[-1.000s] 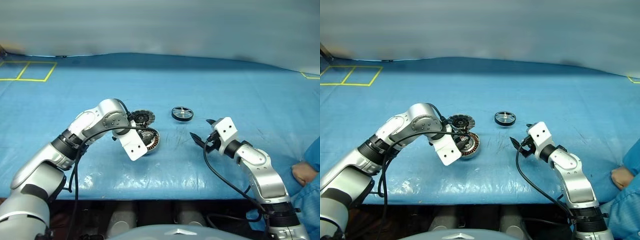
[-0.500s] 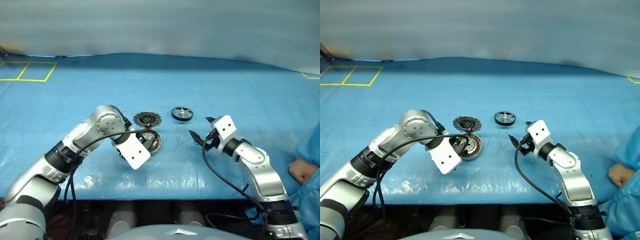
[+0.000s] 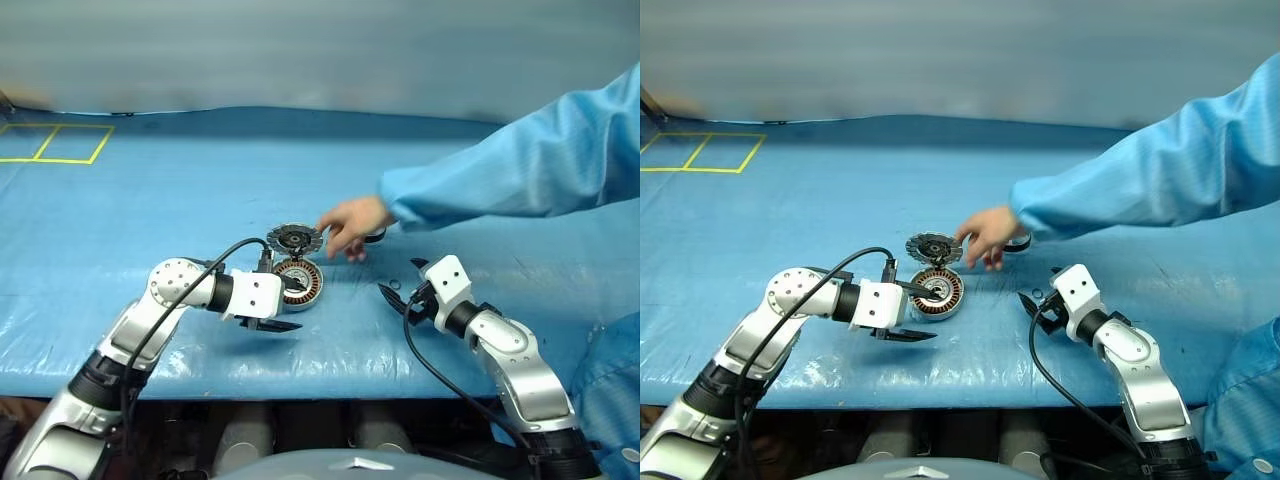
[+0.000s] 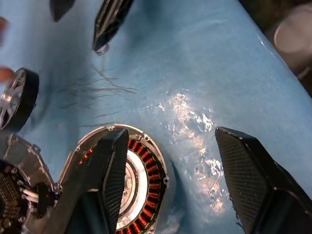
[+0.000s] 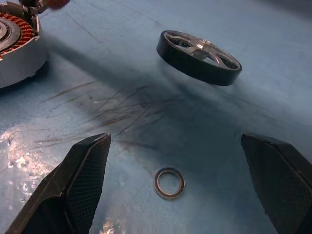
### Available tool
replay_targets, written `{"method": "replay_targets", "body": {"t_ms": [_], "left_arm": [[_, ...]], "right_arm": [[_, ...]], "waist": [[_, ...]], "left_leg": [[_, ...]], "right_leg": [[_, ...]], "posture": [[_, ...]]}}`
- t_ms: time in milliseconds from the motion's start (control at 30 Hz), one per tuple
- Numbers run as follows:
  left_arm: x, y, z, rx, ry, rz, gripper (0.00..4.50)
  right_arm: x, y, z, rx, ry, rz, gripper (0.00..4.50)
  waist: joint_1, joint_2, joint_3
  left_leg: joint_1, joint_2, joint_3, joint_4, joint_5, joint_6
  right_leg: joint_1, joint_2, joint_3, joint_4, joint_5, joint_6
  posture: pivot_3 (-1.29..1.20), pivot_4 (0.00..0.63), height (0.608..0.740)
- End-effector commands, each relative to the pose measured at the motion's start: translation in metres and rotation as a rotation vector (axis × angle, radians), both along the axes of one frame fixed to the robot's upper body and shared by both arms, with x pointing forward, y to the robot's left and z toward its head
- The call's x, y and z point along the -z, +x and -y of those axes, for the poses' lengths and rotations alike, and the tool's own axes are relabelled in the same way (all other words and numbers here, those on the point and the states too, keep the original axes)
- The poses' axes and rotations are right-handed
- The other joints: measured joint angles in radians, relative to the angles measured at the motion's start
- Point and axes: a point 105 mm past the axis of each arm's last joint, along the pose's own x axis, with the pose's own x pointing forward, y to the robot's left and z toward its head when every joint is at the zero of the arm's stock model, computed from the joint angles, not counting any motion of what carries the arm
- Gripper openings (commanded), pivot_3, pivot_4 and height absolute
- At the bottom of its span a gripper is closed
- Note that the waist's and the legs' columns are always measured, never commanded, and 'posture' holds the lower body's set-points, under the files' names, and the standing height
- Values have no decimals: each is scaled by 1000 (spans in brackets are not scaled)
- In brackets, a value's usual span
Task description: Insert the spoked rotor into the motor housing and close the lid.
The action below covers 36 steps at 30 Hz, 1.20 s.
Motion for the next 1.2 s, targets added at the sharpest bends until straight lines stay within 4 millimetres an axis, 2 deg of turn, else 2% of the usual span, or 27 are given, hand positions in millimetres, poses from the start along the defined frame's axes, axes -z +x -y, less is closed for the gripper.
{"method": "replay_targets", "body": {"t_ms": [33, 200, 467, 800, 1000, 1200], "left_arm": [[-22, 5, 4, -75, -159, 53, 2983], [-21, 5, -1, -144, -254, 67, 2983], [-7, 2, -6, -184, -256, 45, 2983], [9, 19, -18, -279, -205, 84, 2983], [15, 21, -20, -296, -187, 80, 2983], [11, 30, -19, -388, -290, 77, 2983]], "right_arm": [[-14, 0, 1, 10, 1, 48, 4500], [-13, -3, 2, 12, -7, 41, 4500], [-13, -3, 2, 13, -7, 39, 4500], [-15, -2, 4, 21, -16, 47, 4500], [-15, -2, 4, 14, -21, 43, 4500], [-18, -2, 6, 15, -17, 48, 4500]], "waist": [[0, 0, 0], [-2, 0, 0], [-1, 0, 0], [-1, 0, 0], [-1, 0, 0], [0, 0, 0]], "left_leg": [[0, 0, 0, 0, 0, 0], [2, 1, 1, 0, 0, -1], [1, 1, 1, -1, 0, -1], [1, 1, 1, -2, 0, -1], [1, 2, 1, -2, 0, -1], [1, 3, 1, -2, 0, -1]], "right_leg": [[0, 0, 0, 0, 0, 0], [0, 0, 0, 0, 1, -1], [0, -1, 0, 0, 1, -1], [-1, -1, 0, -1, 1, -1], [-1, -1, 0, -1, 1, -1], [-1, -2, 0, -1, 1, -1]], "posture": [[0, 150, 740], [0, 150, 740], [0, 150, 740], [0, 150, 740], [0, 150, 740], [0, 150, 740]]}}
